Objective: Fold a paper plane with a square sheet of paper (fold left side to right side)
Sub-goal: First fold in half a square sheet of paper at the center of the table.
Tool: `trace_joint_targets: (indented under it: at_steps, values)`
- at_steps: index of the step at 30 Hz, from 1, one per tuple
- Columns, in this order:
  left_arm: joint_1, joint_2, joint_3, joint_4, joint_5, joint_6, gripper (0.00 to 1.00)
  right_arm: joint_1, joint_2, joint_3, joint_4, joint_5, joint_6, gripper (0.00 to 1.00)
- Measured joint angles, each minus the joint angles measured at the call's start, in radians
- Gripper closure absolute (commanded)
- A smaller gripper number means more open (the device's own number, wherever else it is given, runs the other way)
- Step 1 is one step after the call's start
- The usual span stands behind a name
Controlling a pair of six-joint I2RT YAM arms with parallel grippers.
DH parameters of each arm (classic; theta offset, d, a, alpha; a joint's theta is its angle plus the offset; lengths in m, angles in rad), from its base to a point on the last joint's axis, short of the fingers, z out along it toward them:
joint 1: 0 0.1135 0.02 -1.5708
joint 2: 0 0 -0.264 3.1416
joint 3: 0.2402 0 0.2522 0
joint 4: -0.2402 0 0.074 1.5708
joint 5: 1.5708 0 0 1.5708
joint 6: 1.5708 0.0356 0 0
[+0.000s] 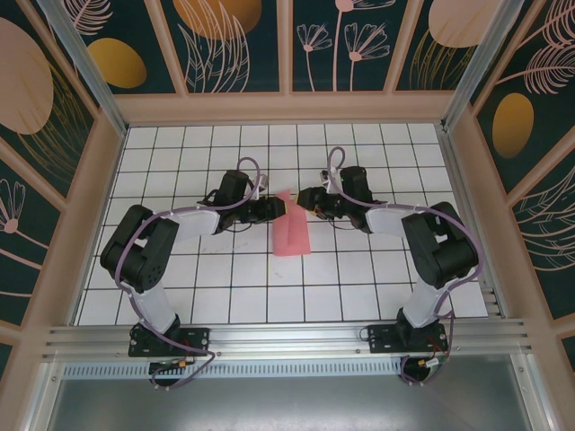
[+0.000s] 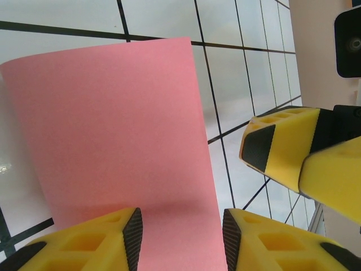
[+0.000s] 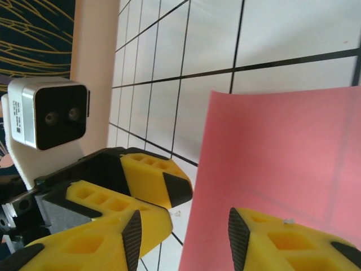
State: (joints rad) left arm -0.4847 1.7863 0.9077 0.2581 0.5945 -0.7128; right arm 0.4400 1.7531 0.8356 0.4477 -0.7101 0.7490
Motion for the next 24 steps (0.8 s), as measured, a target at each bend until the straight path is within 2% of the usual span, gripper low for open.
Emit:
trace_joint_targets:
  at_steps: [14, 24]
  values:
    - [-0.005, 0.003, 0.001, 0.000, -0.002, 0.000, 0.59, 0.038, 0.099, 0.018, 0.046, -0.017, 0.070, 0.67]
    - [-0.006, -0.003, 0.002, -0.024, -0.050, 0.010, 0.56, 0.041, 0.109, 0.042, 0.021, -0.010, 0.048, 1.00]
